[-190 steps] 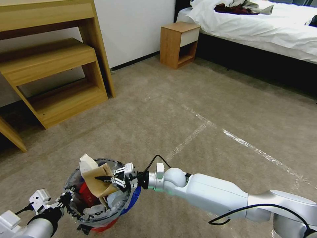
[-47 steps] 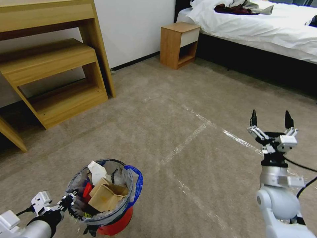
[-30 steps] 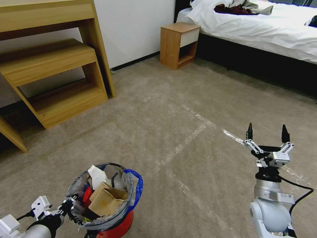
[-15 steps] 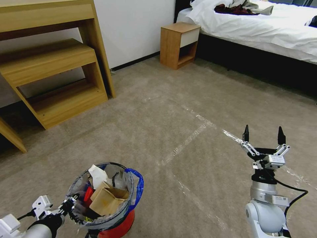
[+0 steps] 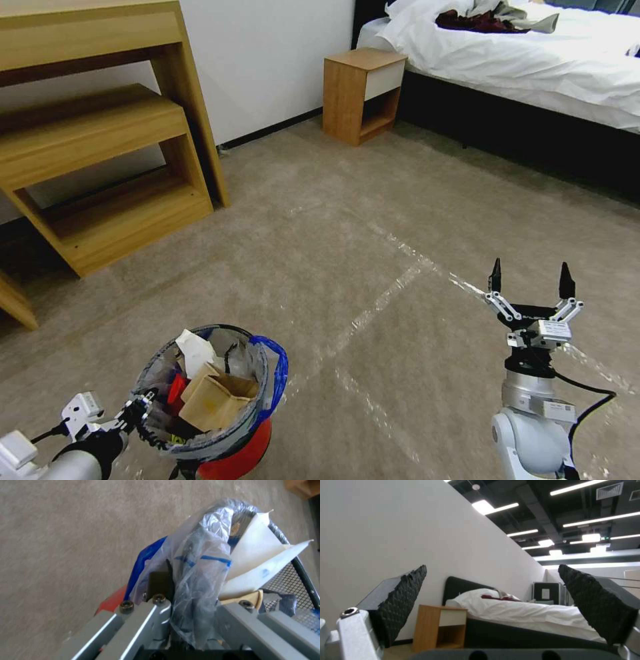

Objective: Pick up the trash bin and place the garbage on the floor into it.

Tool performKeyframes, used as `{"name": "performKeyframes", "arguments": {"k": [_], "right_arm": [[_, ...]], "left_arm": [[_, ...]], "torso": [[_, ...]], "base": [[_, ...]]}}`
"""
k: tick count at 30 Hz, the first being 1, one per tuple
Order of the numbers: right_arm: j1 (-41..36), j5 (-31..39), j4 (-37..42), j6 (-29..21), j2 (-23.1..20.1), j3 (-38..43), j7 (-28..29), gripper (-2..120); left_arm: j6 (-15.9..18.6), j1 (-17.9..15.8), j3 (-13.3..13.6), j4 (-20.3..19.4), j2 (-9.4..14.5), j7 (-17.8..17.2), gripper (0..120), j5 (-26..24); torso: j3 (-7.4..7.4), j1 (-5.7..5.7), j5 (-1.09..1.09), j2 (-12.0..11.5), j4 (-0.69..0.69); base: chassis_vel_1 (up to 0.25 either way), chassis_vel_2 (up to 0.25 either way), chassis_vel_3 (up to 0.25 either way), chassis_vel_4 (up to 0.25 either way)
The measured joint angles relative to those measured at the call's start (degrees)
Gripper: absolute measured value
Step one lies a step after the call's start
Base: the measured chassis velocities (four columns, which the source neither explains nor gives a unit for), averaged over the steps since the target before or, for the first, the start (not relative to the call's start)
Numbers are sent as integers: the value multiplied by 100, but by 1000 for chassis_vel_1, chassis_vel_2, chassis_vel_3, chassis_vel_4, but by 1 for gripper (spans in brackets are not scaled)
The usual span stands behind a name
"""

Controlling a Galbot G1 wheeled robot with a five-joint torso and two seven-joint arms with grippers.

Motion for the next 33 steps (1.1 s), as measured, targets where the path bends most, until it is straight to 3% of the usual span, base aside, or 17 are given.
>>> {"name": "performKeyframes", "arguments": {"k": [33], "right_arm": [[227, -111, -165, -63, 40, -229, 37, 100]], "left_arm": [[-8, -168, -85, 0, 63, -4, 0, -66]], "torso": [[0, 0, -2, 0, 0]], "base": [[-223, 221, 222, -229]]}}
